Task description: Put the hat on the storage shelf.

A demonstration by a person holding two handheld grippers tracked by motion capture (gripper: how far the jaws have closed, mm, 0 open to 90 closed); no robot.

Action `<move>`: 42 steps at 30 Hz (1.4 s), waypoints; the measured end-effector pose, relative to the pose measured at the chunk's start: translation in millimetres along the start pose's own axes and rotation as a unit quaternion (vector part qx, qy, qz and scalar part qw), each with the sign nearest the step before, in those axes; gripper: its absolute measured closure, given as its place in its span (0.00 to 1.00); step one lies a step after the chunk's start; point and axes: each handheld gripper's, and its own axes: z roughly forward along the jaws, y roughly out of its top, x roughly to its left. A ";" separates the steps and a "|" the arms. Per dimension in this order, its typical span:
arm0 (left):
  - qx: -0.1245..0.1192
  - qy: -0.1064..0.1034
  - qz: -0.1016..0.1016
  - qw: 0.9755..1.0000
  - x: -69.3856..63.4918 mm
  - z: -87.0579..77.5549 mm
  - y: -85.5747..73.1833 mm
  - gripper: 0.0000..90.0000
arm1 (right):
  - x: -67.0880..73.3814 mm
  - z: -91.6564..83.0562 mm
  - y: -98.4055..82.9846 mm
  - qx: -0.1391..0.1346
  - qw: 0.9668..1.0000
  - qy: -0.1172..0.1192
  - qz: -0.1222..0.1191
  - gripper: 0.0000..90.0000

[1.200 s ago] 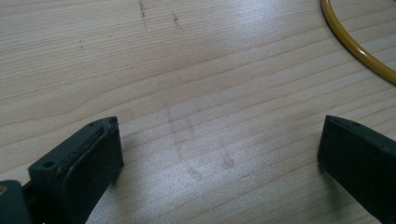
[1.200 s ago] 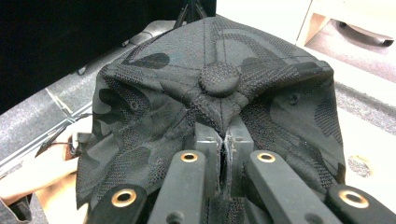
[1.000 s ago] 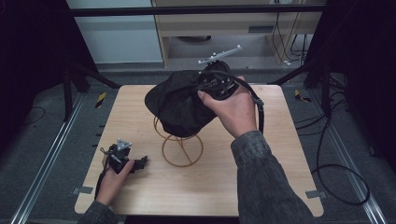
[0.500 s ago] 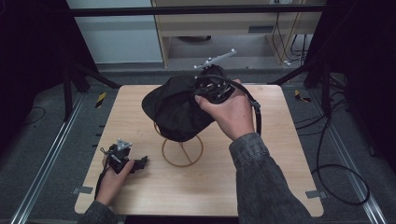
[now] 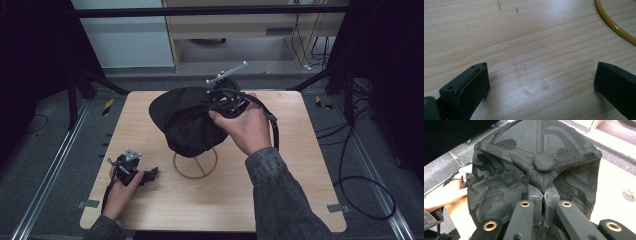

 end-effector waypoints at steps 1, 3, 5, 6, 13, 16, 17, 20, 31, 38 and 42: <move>0.000 0.000 0.000 1.000 0.0 0.0 0.0 0.00 | 0.3 0.4 -0.1 0.000 1.000 0.000 -0.001 0.97; 0.000 0.000 0.000 1.000 0.0 0.0 0.0 0.00 | 0.7 0.5 0.0 0.003 1.000 -0.001 -0.001 0.97; 0.000 0.000 0.000 1.000 0.0 0.0 0.0 0.00 | 1.1 1.1 0.0 0.004 1.000 -0.001 -0.003 0.97; 0.000 0.000 0.000 1.000 0.0 0.0 0.0 0.00 | 1.4 1.3 -0.1 0.005 1.000 -0.002 -0.003 0.97; -0.001 -0.002 0.000 1.000 -0.1 0.3 0.0 0.00 | 3.4 7.5 -2.6 0.015 1.000 -0.002 -0.004 0.97; -0.001 -0.002 0.000 1.000 -0.1 0.4 0.0 0.00 | 3.8 11.7 -4.9 0.020 1.000 -0.003 -0.006 0.97; -0.001 -0.002 0.000 1.000 -0.1 0.3 0.1 0.00 | 4.3 13.7 -5.7 0.021 1.000 -0.003 -0.007 0.97; -0.001 -0.002 0.000 1.000 -0.1 0.4 0.0 0.00 | 5.8 19.0 -7.6 0.029 1.000 -0.004 -0.009 0.97; -0.002 -0.001 -0.001 1.000 -0.2 0.4 0.0 0.00 | 12.5 39.2 -7.5 0.044 0.999 -0.014 -0.025 0.96; -0.002 -0.001 -0.001 1.000 -0.2 0.4 0.0 0.00 | 10.3 39.8 -8.2 0.042 0.999 -0.017 -0.022 0.95; -0.002 -0.001 0.000 1.000 -0.2 0.4 0.1 0.00 | 9.1 39.6 -8.0 0.038 0.999 -0.015 -0.021 0.93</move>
